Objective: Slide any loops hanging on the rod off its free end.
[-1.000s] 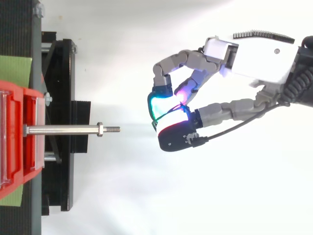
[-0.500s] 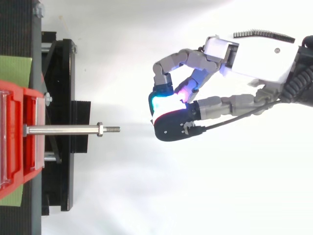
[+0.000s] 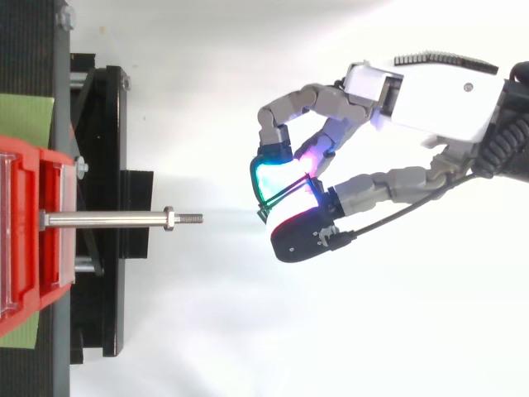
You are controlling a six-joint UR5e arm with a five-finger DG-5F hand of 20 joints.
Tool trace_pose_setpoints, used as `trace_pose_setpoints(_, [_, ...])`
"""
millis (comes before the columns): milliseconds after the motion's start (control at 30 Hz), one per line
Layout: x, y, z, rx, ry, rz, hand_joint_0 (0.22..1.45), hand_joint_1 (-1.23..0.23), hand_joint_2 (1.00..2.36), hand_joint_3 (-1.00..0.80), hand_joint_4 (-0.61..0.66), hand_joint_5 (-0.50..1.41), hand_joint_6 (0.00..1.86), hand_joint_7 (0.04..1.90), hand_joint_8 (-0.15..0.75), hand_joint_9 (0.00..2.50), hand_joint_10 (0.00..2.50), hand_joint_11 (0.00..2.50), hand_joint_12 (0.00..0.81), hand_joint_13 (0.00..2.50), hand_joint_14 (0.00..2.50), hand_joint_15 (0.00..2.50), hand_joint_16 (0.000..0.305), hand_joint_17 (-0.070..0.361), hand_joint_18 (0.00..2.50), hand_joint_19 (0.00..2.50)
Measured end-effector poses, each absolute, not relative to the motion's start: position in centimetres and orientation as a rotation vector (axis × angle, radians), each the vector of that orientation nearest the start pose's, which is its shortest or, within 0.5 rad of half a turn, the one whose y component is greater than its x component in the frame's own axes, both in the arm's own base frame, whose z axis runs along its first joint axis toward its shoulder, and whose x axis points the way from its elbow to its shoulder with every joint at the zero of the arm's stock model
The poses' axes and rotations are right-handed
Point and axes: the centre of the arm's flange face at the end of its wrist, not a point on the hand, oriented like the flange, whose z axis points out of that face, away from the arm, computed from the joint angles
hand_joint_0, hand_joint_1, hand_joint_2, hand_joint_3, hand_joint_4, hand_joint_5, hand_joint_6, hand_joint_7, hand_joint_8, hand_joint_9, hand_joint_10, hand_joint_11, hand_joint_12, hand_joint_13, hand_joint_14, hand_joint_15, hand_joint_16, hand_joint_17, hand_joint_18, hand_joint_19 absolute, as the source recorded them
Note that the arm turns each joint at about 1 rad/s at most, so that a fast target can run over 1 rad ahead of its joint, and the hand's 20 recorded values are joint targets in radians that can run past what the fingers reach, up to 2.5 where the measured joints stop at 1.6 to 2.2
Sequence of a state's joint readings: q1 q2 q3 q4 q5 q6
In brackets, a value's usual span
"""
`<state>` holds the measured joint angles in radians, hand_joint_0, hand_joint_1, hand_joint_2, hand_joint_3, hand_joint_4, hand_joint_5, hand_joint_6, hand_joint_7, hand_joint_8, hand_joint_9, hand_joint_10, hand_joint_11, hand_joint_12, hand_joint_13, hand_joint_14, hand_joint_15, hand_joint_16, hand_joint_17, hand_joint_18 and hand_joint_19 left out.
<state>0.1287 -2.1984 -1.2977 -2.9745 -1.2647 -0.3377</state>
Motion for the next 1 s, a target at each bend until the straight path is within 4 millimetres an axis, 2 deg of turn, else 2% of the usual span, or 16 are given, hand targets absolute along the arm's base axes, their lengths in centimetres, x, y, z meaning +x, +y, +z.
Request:
trace_pose_setpoints(167, [70.73,-7.23,25.47,1.139,1.403,0.723,0.61,-0.4,1.0,-0.5,0.19,-0.14,0.84,1.44,0.32,1.19,0.01,1.0,0.324,1.05,0.02,0.61,0.044,0.099,0.86,0.53])
trace_pose_setpoints(267, [70.73,-7.14,25.46,1.143,1.402,0.726,0.61,-0.37,1.0,-0.48,0.19,-0.13,0.81,1.44,0.325,1.21,0.01,0.99,0.33,1.04,0.02,0.6,0.044,0.1,0.83,0.55])
trace_pose_setpoints(333, [70.73,-7.08,25.46,1.144,1.402,0.728,0.61,-0.38,1.01,-0.42,0.2,-0.12,0.8,1.47,0.326,1.21,0.02,1.0,0.332,1.05,0.02,0.6,0.044,0.1,0.83,0.54])
trace_pose_setpoints(400, [70.73,-7.04,25.47,1.145,1.401,0.73,0.59,-0.5,1.02,-0.23,0.21,-0.13,0.79,1.5,0.333,1.18,0.01,1.01,0.337,1.04,0.02,0.61,0.045,0.102,0.84,0.54])
trace_pose_setpoints(567, [70.73,-7.0,25.46,1.145,1.402,0.73,0.58,-0.68,1.02,-0.08,0.21,-0.18,0.85,1.47,0.334,1.1,0.01,1.03,0.345,1.04,0.02,0.62,0.047,0.106,0.84,0.53])
trace_pose_setpoints(633, [70.73,-6.99,25.46,1.145,1.402,0.73,0.59,-0.7,1.02,-0.08,0.21,-0.18,0.85,1.45,0.34,1.09,0.01,1.03,0.349,1.04,0.02,0.63,0.048,0.107,0.84,0.52])
trace_pose_setpoints(800, [70.75,-6.91,25.46,1.145,1.402,0.731,0.64,-0.74,1.02,-0.29,0.21,-0.2,0.86,1.4,0.329,1.08,0.01,1.03,0.34,1.04,0.02,0.64,0.046,0.103,0.84,0.5])
trace_pose_setpoints(1000, [70.76,-6.88,25.46,1.144,1.402,0.732,0.66,-0.7,1.01,-0.42,0.2,-0.19,0.86,1.41,0.325,1.09,0.01,1.04,0.336,1.07,0.02,0.64,0.045,0.1,0.85,0.49])
